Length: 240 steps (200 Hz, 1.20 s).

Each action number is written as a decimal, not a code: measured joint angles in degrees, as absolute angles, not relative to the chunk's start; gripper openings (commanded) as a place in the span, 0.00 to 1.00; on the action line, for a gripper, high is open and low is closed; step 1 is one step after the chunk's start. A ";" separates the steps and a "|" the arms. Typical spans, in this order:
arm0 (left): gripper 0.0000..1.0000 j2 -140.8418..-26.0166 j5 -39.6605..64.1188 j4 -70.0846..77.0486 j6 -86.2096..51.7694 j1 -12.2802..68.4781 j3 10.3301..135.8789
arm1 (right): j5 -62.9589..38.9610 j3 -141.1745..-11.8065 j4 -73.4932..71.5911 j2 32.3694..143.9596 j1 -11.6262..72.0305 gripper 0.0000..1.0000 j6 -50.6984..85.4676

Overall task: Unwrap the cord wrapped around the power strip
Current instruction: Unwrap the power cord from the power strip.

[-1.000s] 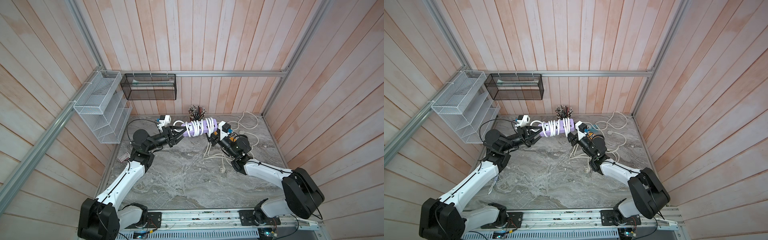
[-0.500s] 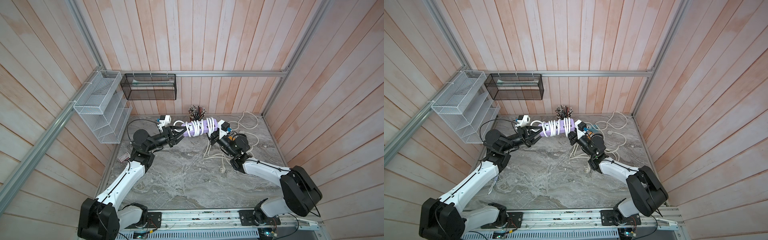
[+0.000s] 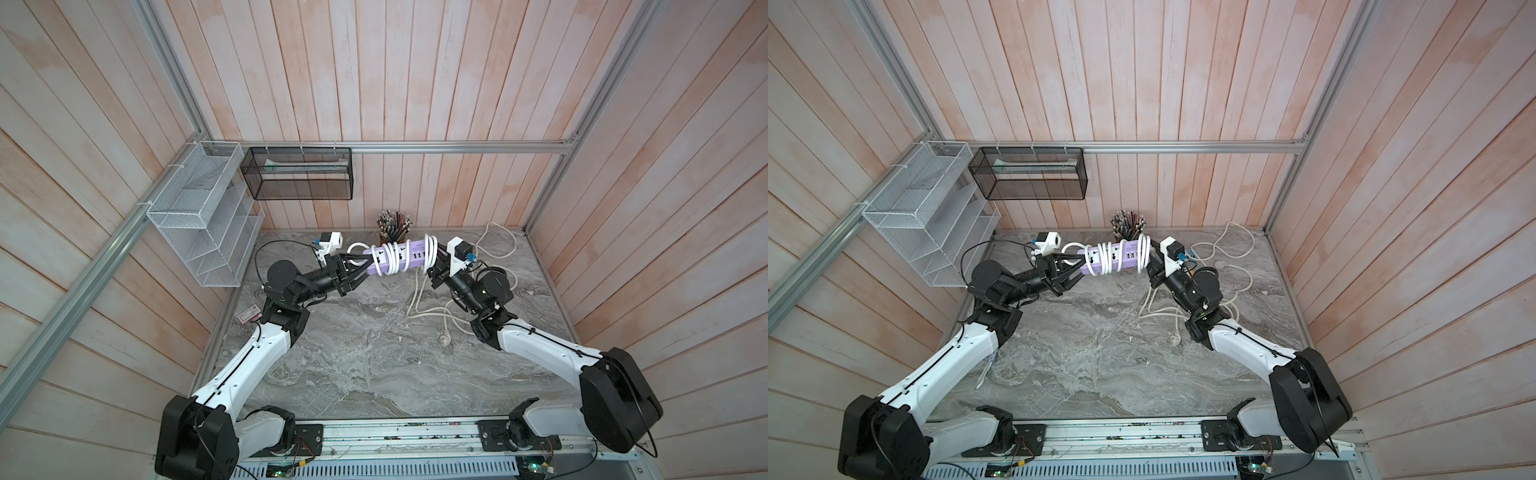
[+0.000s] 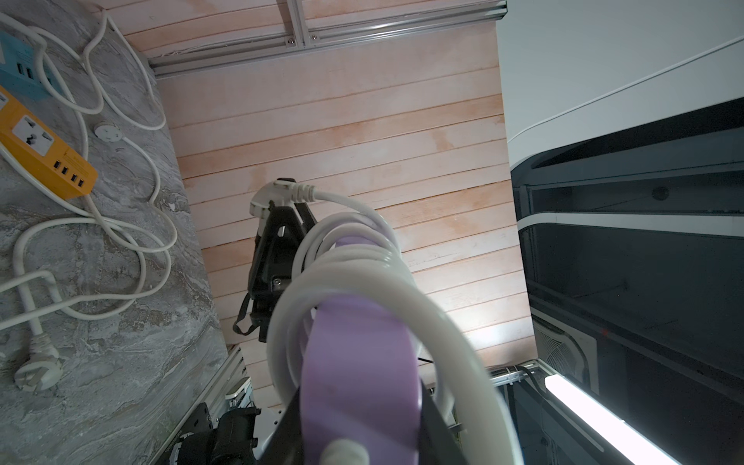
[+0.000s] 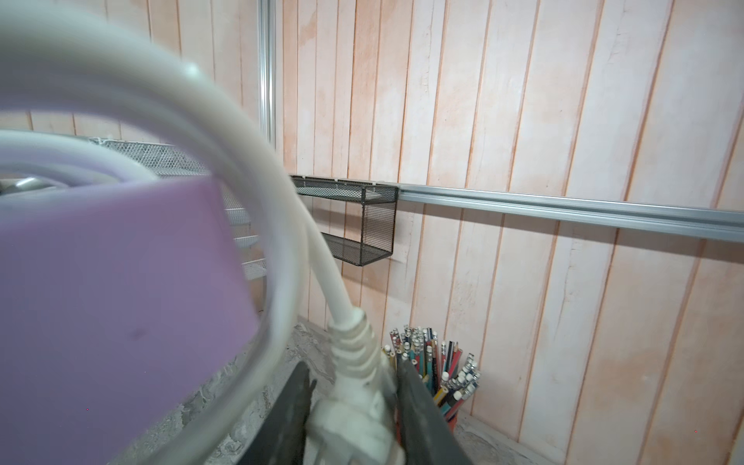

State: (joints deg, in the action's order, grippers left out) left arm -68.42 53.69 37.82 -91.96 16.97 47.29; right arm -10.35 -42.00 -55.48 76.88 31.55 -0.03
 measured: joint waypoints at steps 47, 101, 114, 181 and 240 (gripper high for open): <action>0.00 -68.55 53.54 39.03 -92.18 16.97 44.99 | -10.59 -42.04 -50.33 74.32 30.98 0.17 -2.87; 0.00 -69.23 53.52 41.34 -92.20 16.97 43.44 | -10.50 -45.63 -42.04 72.53 31.18 0.17 -7.20; 0.00 -69.52 53.47 41.76 -92.23 16.95 42.89 | -9.96 -48.21 -39.24 72.42 31.66 0.17 -8.88; 0.00 -72.55 53.32 46.78 -93.71 16.88 41.45 | -2.81 -54.06 -26.24 67.00 36.93 0.17 -18.44; 0.00 -75.88 53.34 51.35 -95.26 16.60 41.43 | 2.87 -54.30 -16.45 61.76 42.92 0.17 -22.44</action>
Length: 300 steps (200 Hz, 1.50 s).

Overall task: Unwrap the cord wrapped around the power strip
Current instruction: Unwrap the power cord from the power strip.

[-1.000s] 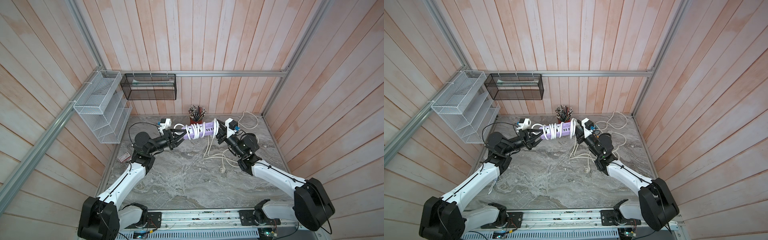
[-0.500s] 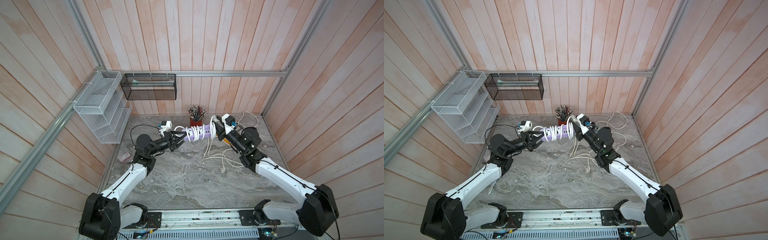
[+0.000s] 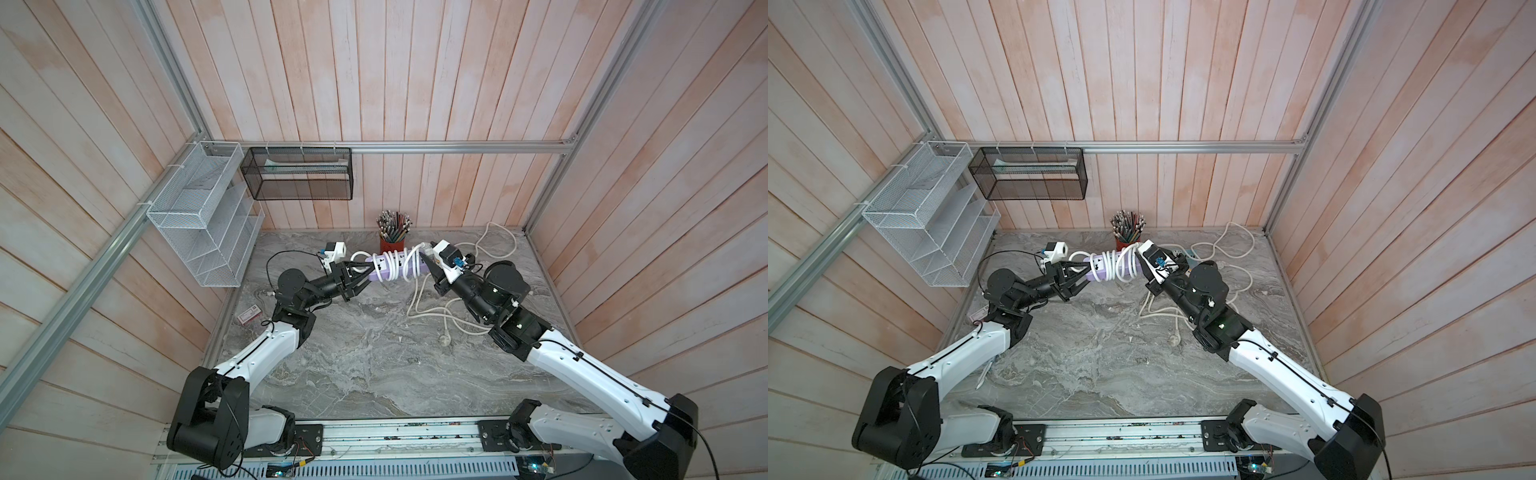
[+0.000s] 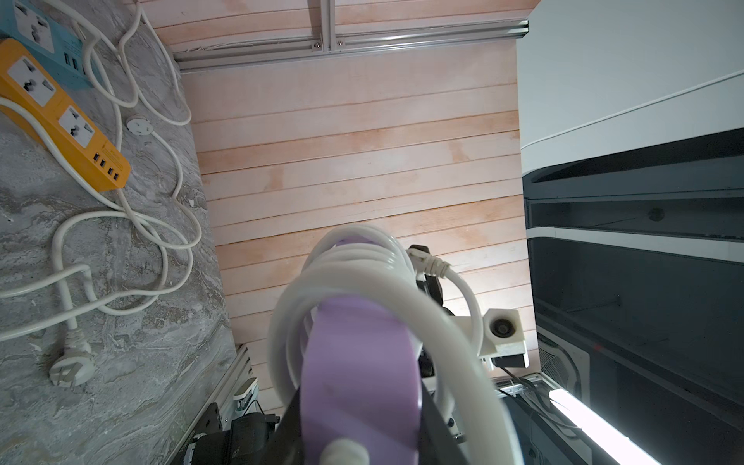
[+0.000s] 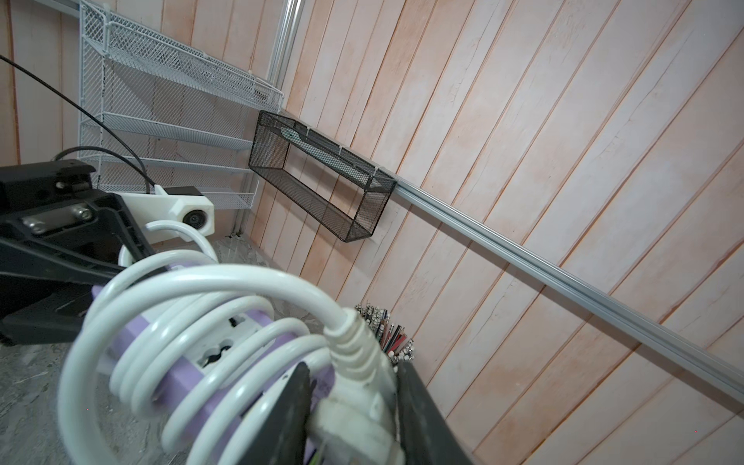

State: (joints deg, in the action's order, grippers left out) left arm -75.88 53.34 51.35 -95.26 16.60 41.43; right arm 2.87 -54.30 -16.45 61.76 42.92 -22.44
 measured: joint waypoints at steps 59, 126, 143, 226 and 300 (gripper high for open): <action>0.00 -76.69 53.39 53.63 -96.05 15.16 41.43 | 6.28 -54.85 -7.86 57.36 48.01 0.17 -22.57; 0.00 -78.04 53.52 56.03 -97.38 13.89 41.43 | 7.33 -54.08 -1.17 55.40 53.28 0.17 -19.25; 0.00 -78.04 53.52 56.49 -97.60 13.58 41.45 | 6.52 -52.64 -0.38 55.92 53.67 0.17 -17.41; 0.00 -78.06 53.39 57.89 -98.91 13.41 42.15 | -0.10 -48.14 -0.58 67.22 52.69 0.16 -8.34; 0.00 -75.96 52.84 59.61 -100.66 13.39 41.78 | -7.79 -44.99 -8.19 75.02 41.69 0.13 -0.34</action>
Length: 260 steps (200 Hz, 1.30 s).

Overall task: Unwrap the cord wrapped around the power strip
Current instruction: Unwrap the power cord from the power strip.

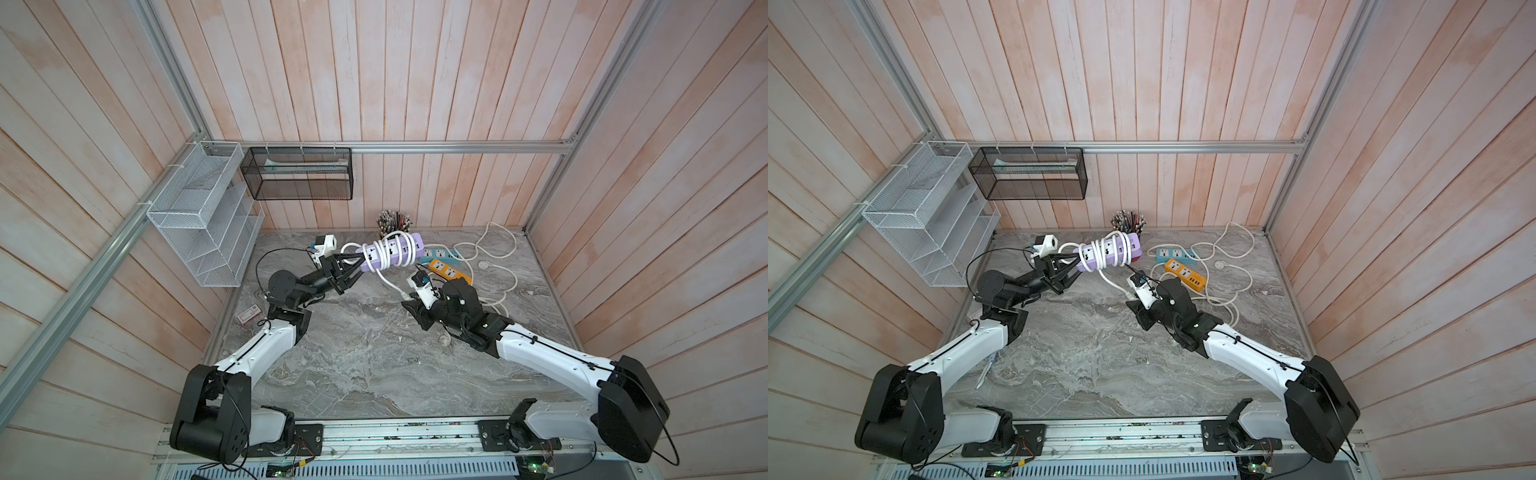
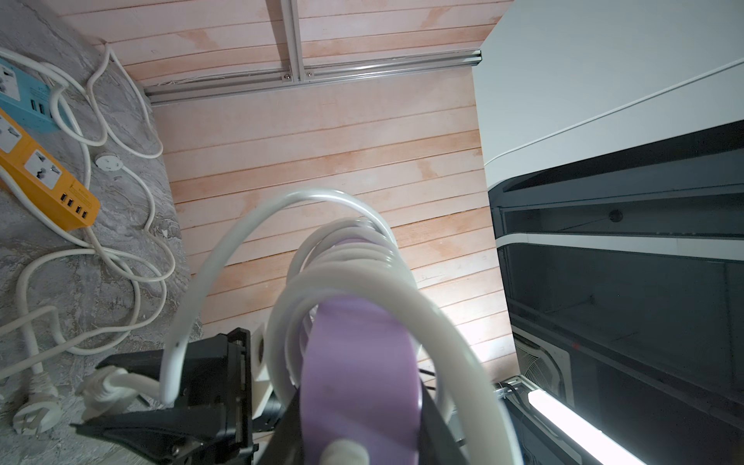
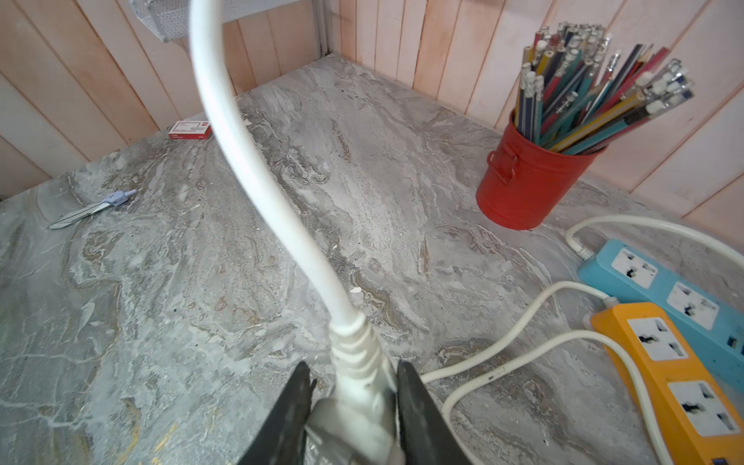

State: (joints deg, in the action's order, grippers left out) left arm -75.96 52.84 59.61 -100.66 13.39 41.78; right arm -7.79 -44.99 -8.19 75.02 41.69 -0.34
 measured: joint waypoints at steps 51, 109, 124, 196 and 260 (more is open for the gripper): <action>0.00 -74.89 52.62 59.99 -100.79 13.41 41.39 | -10.92 -44.69 -13.39 80.55 34.81 0.13 5.45; 0.00 -74.17 51.83 60.01 -100.79 13.85 37.78 | -12.56 -49.15 -18.04 84.58 27.81 0.14 10.76; 0.00 -74.15 51.72 60.03 -100.77 14.22 36.97 | -12.75 -52.77 -18.02 85.36 26.72 0.14 10.85; 0.00 -74.02 50.50 62.17 -100.82 14.41 33.95 | -13.80 -68.01 -17.85 87.79 27.35 0.14 8.47; 0.00 -76.29 50.50 65.36 -101.67 14.41 33.80 | -11.55 -68.12 -12.69 83.13 29.87 0.14 4.86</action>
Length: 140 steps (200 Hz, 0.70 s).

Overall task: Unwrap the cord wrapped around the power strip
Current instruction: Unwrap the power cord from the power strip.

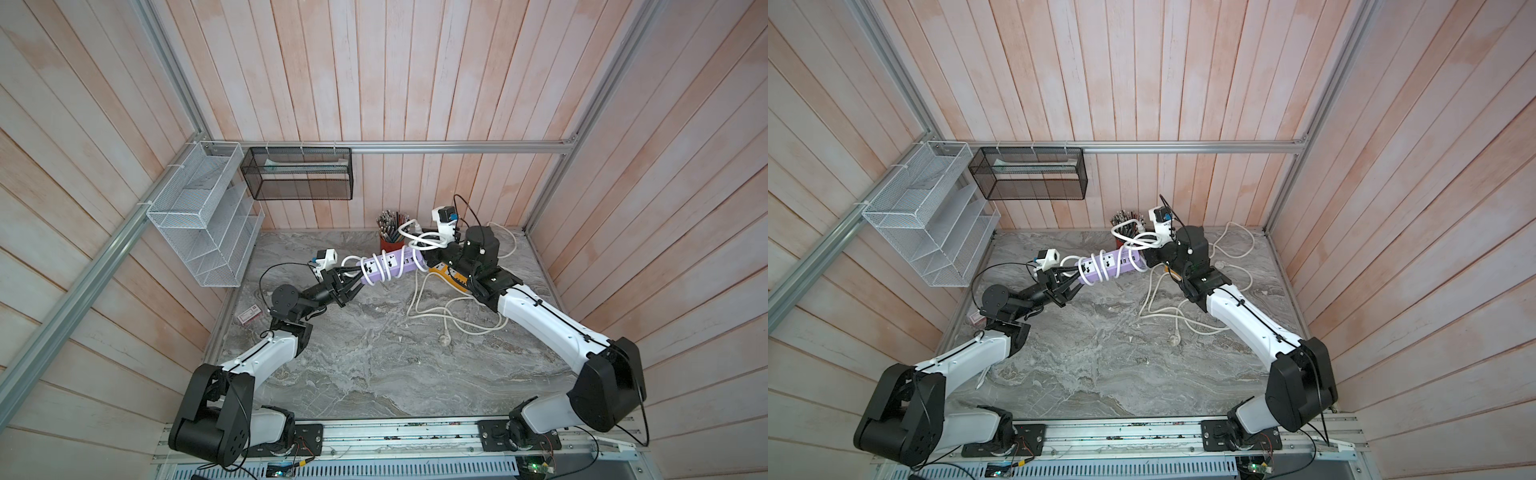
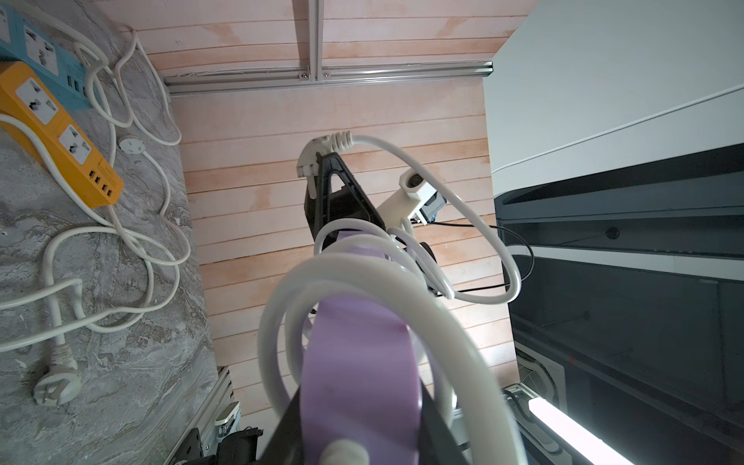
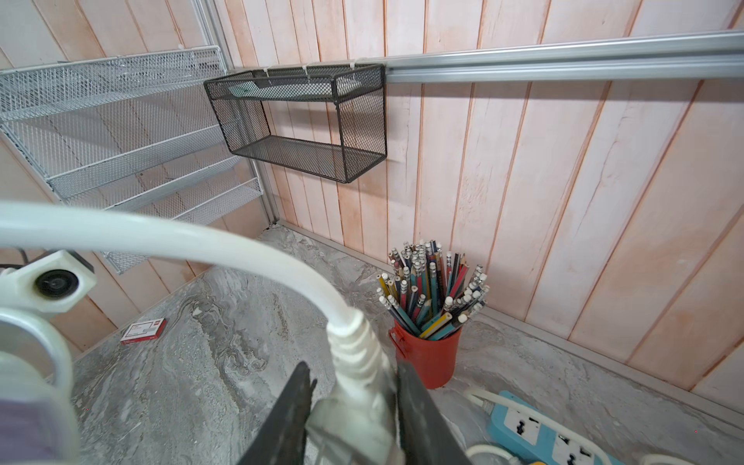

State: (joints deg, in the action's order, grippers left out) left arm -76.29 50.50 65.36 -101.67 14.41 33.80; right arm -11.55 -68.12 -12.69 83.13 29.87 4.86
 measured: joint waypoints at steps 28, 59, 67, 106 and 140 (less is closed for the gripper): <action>0.00 -76.84 50.43 65.76 -101.84 14.41 33.80 | -10.31 -68.86 -10.83 80.51 30.74 0.14 3.42; 0.00 -76.95 50.33 67.00 -102.24 13.78 33.80 | -9.72 -68.60 -8.73 75.85 31.99 0.14 2.57; 0.00 -76.93 50.30 67.31 -102.30 13.41 33.80 | -9.69 -68.10 -8.45 74.30 32.29 0.14 2.31; 0.00 -76.93 50.28 67.88 -103.11 12.25 34.50 | -9.61 -62.04 -7.42 66.65 35.22 0.14 0.49; 0.00 -76.93 50.28 68.84 -103.37 11.44 35.35 | -10.46 -54.81 -6.15 62.57 36.88 0.14 0.36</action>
State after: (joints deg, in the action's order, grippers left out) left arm -76.93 50.28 68.84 -103.37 11.44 35.35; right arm -10.46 -54.81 -6.15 62.57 36.88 0.36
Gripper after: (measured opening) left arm 0.317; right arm 0.344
